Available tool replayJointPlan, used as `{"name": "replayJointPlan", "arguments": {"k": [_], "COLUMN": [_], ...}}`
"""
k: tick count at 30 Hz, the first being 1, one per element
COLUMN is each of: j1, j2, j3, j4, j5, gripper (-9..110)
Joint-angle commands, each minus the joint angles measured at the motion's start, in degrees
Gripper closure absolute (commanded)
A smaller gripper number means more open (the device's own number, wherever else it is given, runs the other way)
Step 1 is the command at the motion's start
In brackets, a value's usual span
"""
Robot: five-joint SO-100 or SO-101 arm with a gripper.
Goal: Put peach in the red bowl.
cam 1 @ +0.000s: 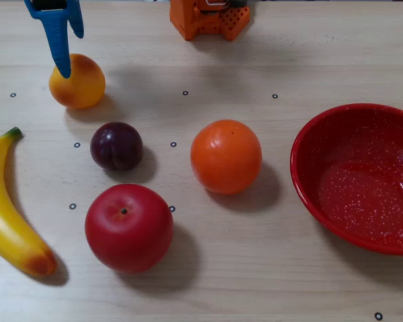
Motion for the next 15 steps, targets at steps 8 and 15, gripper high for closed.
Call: {"name": "replayJointPlan", "arguments": {"k": [8, 15], "j1": [0.35, 0.18], "j2": [0.62, -0.62], "j3": [0.44, 1.67], "j4": [-1.93, -4.39], "j5": [-2.20, -2.11], "gripper": [60, 60]}}
